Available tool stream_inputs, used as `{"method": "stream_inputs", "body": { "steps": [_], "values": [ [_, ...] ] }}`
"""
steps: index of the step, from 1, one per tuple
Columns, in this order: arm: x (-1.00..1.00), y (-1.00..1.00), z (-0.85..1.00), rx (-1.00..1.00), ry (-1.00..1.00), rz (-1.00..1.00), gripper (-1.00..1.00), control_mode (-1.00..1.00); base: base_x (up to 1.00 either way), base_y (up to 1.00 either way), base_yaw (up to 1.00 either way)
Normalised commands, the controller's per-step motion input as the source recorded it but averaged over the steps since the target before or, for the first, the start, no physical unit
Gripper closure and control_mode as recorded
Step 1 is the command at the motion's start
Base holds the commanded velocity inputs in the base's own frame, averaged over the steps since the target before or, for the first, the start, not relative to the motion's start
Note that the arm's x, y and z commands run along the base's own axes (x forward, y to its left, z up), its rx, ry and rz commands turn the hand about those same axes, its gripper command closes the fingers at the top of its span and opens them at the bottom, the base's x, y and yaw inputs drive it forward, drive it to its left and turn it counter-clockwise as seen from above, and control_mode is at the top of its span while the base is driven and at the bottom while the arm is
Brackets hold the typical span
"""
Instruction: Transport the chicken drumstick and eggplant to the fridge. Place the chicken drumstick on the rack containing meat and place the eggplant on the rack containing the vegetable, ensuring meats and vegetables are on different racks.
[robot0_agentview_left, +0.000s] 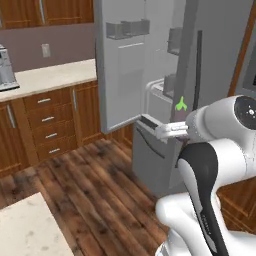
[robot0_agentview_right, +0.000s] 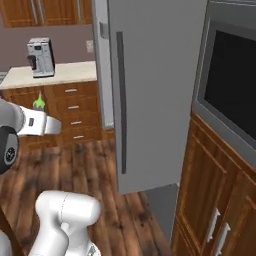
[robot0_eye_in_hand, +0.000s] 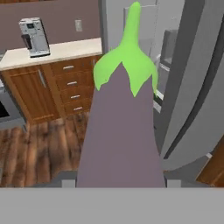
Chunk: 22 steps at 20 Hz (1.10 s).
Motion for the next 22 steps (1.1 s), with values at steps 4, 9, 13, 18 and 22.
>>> {"method": "stream_inputs", "body": {
  "steps": [4,9,13,18,22],
  "values": [
    [0.0,0.0,0.0,0.0,0.0,0.0,1.0,1.0,1.0,0.58,-0.5],
    [0.0,0.0,0.0,0.0,0.0,0.0,1.0,1.0,1.0,0.76,-0.44],
    [0.0,0.0,0.0,0.0,0.0,0.0,1.0,1.0,1.0,1.0,-0.46],
    [0.0,0.0,0.0,0.0,0.0,0.0,1.0,1.0,1.0,0.48,-0.09],
    [0.0,0.0,0.0,0.0,0.0,0.0,1.0,1.0,0.95,0.46,0.44]
  ]
}}
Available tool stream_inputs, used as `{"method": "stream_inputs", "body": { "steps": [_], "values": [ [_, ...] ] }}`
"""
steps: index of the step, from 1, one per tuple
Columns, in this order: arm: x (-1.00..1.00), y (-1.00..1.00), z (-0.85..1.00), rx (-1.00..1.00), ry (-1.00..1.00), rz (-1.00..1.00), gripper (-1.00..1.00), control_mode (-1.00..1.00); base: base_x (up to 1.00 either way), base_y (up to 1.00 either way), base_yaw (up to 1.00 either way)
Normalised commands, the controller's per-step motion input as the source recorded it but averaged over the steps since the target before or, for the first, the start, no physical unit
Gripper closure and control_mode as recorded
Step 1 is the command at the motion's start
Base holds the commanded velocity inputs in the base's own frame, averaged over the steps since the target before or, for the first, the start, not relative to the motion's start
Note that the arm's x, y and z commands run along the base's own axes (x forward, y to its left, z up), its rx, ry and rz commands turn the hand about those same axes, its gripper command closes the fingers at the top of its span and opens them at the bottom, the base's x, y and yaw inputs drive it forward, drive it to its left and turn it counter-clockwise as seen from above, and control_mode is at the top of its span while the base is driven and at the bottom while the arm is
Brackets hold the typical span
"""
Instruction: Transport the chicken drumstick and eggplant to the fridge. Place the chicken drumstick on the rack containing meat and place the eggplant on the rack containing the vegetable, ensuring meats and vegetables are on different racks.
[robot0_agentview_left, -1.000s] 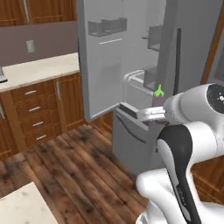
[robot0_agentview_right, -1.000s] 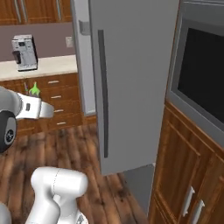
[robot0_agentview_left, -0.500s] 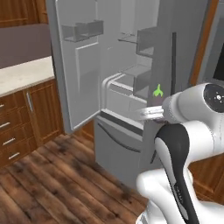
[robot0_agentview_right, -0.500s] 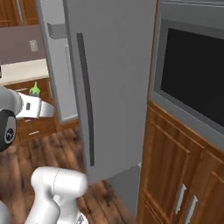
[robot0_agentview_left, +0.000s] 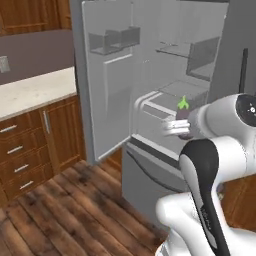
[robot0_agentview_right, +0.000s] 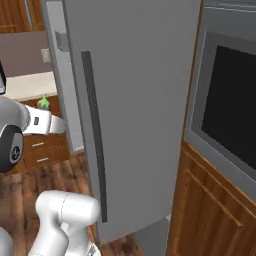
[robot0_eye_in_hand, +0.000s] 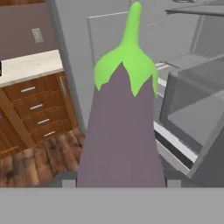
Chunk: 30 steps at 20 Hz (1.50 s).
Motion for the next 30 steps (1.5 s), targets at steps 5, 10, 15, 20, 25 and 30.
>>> {"method": "stream_inputs", "body": {
  "steps": [5,10,15,20,25,30],
  "values": [
    [0.0,0.0,0.0,0.0,0.0,0.0,1.0,1.0,0.33,1.0,0.32],
    [0.0,0.0,0.0,0.0,0.0,0.0,1.0,1.0,0.56,1.0,0.01],
    [0.0,0.0,0.0,0.0,0.0,0.0,1.0,1.0,0.66,0.41,-0.72],
    [0.0,0.0,0.0,0.0,0.0,0.0,1.0,1.0,0.54,0.5,-0.82],
    [0.0,0.0,0.0,0.0,0.0,0.0,1.0,1.0,1.0,0.81,-0.69],
    [0.0,0.0,0.0,0.0,0.0,0.0,1.0,1.0,0.55,0.19,-0.57]
  ]
}}
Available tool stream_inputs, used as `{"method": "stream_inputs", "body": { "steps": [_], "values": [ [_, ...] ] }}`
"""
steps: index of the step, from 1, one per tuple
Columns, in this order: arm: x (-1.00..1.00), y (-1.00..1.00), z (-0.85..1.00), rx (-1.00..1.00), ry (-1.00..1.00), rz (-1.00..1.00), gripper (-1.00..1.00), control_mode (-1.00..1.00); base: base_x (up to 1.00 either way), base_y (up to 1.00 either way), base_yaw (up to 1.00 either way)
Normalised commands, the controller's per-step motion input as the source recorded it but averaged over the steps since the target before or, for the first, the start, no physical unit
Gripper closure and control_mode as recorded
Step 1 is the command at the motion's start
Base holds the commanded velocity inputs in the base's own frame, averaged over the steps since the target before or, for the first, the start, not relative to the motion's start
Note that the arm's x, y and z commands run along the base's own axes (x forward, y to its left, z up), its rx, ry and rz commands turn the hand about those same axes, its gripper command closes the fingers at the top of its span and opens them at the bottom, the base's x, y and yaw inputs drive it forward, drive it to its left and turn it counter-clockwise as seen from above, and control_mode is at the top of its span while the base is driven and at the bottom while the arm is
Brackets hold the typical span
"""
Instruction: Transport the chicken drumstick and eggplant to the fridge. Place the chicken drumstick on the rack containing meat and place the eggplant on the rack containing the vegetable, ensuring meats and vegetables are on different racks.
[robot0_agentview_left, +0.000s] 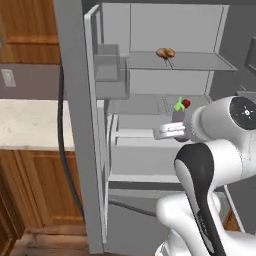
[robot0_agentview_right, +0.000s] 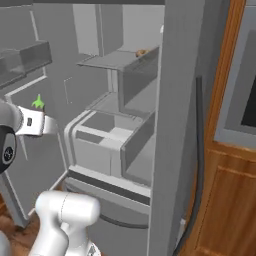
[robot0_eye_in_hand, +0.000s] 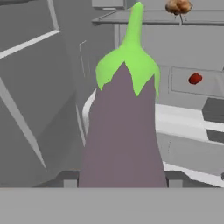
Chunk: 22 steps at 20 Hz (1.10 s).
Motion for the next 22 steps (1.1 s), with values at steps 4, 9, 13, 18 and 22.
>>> {"method": "stream_inputs", "body": {
  "steps": [4,9,13,18,22],
  "values": [
    [0.0,0.0,0.0,0.0,0.0,0.0,1.0,1.0,0.01,-0.07,-0.48],
    [0.0,0.0,0.0,0.0,0.0,0.0,1.0,1.0,0.18,0.44,-0.43],
    [0.0,0.0,0.0,0.0,0.0,0.0,1.0,1.0,0.54,-0.05,-0.11],
    [0.0,0.0,0.0,0.0,0.0,0.0,1.0,1.0,0.29,-0.6,-0.02],
    [0.0,0.0,0.0,0.0,0.0,0.0,1.0,1.0,0.97,-0.02,-0.1]
  ]
}}
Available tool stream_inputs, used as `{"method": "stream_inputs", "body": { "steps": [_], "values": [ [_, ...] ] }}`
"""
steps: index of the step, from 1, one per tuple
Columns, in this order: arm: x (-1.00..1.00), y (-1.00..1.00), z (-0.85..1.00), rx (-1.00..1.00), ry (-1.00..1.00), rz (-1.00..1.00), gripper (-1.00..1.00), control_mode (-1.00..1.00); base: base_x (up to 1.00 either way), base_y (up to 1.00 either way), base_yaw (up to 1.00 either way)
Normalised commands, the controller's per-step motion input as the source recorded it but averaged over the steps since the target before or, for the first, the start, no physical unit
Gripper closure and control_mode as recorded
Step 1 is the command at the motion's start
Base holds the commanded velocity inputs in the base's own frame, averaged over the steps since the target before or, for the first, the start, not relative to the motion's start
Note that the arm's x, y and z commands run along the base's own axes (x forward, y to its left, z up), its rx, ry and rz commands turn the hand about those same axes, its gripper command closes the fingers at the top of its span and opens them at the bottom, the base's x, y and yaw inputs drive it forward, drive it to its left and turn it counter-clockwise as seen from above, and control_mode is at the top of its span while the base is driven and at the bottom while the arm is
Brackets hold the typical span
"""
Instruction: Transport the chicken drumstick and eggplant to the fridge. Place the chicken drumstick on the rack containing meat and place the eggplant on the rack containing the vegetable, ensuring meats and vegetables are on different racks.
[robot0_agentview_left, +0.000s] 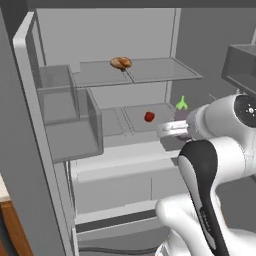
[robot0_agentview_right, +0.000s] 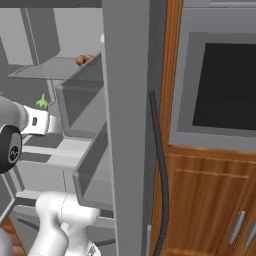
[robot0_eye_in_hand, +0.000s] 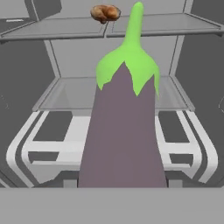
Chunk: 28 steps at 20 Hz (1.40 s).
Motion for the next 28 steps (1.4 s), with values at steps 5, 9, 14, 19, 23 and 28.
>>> {"method": "stream_inputs", "body": {
  "steps": [5,9,14,19,23,28],
  "values": [
    [0.0,0.0,0.0,0.0,0.0,0.0,1.0,1.0,1.0,0.0,-0.15],
    [0.21,0.0,-0.06,0.0,-0.01,-0.04,1.0,-1.0,0.75,0.0,-0.21],
    [0.83,0.0,-0.58,-0.02,-0.09,0.0,1.0,-1.0,0.0,0.0,0.0],
    [0.9,0.0,-0.51,-0.03,-0.08,0.0,1.0,-1.0,0.0,0.0,0.0],
    [1.0,0.01,-0.4,0.0,0.0,0.0,1.0,-1.0,0.0,0.0,0.0],
    [0.99,0.01,-0.25,0.03,0.04,0.0,1.0,-1.0,0.0,0.0,0.0]
  ]
}}
